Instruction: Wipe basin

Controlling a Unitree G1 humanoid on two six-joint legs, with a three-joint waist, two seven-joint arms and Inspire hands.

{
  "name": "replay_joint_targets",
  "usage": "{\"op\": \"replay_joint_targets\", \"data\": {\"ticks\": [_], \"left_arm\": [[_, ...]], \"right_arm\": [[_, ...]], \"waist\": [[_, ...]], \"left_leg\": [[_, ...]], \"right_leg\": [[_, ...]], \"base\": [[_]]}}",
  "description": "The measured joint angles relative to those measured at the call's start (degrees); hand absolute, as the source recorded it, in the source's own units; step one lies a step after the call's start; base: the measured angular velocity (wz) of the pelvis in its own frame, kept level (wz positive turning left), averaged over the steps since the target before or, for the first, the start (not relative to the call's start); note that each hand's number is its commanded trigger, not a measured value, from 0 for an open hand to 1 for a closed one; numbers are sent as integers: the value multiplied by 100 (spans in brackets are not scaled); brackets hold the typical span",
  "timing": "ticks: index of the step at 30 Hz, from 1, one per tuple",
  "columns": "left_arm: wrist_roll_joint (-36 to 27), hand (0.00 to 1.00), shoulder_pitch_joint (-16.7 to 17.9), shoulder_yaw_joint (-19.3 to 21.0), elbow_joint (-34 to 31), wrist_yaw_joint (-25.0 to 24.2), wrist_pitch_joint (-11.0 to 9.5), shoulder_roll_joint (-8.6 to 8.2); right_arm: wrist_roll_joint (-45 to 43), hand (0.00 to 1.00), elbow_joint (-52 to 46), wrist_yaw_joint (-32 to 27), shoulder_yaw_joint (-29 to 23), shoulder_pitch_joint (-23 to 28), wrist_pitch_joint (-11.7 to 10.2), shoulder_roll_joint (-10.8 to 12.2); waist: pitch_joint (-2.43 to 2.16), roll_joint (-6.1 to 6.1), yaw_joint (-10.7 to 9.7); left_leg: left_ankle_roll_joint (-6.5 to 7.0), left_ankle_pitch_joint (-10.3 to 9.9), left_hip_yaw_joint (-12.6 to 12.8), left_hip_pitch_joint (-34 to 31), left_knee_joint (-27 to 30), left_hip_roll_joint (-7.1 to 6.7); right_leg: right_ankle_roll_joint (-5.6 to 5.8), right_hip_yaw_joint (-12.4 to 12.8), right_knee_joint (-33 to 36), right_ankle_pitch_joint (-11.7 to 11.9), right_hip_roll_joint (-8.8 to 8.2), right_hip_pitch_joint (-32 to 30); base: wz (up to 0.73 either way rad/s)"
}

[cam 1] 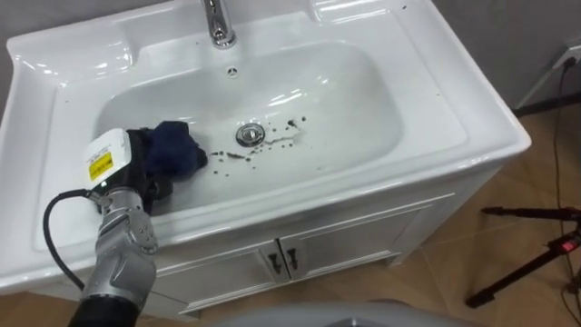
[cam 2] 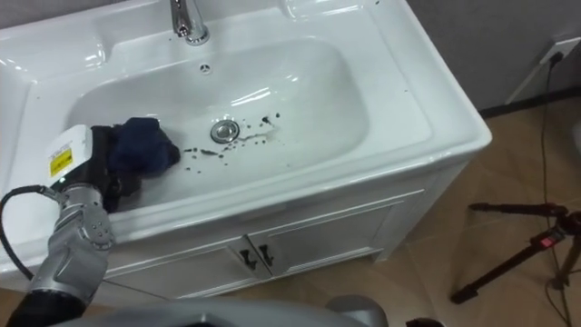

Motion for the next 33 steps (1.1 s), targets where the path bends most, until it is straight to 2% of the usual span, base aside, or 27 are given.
{"op": "replay_joint_targets", "data": {"ticks": [6,15,21,26,33], "left_arm": [[200,100,-153,-1,437,-44,-39,-1],[605,100,-241,-10,450,-444,4,-2],[612,100,-314,-11,483,-664,25,-1],[617,100,-402,-14,527,-895,54,-2],[675,100,-477,-26,537,-1067,97,-47]], "right_arm": [[-3,0,14,-8,-4,-43,62,-4],[29,0,16,-165,-96,-112,109,-77],[49,0,32,-179,-94,-95,116,-99],[53,0,33,-263,-92,-92,222,-99],[29,0,141,-383,-40,-107,215,-80]], "waist": [[30,12,-78],[26,22,-86],[19,8,-81],[15,8,-82],[15,10,-86]], "left_leg": [[0,0,21,13,-4,2],[0,0,30,42,-35,9],[0,0,40,41,1,8],[0,1,68,49,17,7],[0,1,117,50,24,6]], "right_leg": [[0,17,-18,0,6,-14],[0,22,-25,0,17,-11],[-1,37,-20,-1,15,-7],[-1,62,-11,-1,16,-5],[4,88,-24,3,16,-3]], "base": [[-1],[0],[0],[-2],[-1]]}}
